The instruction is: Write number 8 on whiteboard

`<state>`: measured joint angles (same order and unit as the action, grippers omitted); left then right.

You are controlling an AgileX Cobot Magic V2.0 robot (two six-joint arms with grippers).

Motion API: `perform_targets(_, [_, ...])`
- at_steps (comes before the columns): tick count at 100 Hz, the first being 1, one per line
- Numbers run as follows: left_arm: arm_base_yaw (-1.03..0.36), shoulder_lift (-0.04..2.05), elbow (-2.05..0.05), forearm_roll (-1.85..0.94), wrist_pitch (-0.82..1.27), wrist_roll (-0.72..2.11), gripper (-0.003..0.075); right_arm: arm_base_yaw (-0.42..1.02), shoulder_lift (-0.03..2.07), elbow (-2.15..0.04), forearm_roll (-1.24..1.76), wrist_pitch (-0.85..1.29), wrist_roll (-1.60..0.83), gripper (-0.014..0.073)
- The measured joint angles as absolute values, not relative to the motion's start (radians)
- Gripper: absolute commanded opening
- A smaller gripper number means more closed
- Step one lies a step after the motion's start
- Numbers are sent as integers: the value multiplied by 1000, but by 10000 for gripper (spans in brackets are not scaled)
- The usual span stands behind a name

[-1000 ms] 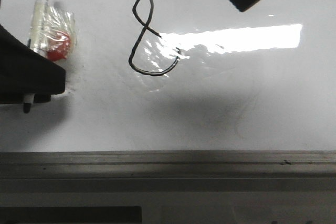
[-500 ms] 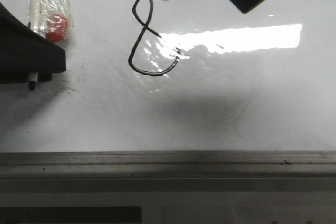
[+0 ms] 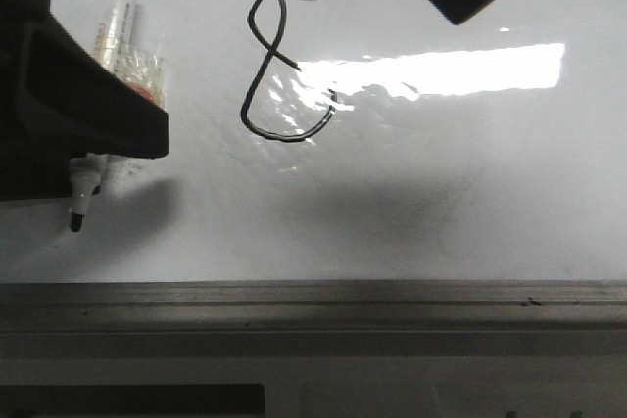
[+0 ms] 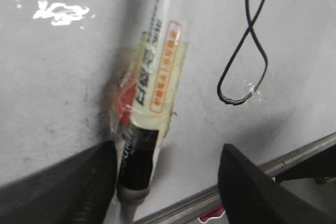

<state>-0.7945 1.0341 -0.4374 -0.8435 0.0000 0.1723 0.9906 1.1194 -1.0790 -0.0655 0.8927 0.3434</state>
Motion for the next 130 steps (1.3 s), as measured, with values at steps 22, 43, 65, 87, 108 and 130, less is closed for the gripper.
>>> perform_targets(22, [-794, 1025, -442, -838, 13, 172, 494, 991, 1119, -1079, -66, 893, 346, 437])
perform_targets(43, [-791, 938, -432, -798, 33, 172, 226, 991, 1098, -1079, -91, 889, 346, 122])
perform_targets(65, [-790, 758, -432, -714, 34, 172, -20, 991, 1035, -1079, -131, 868, 347, -67])
perform_targets(87, [-790, 605, -411, -622, 39, 172, -20, 991, 898, -995, -231, 756, 359, -67])
perform_targets(108, [-790, 439, -326, -527, 41, 172, -20, 991, 674, -739, -339, 511, 362, -63])
perform_targets(130, [-790, 235, -228, -429, 53, 172, -20, 991, 392, -469, -366, 456, 362, -63])
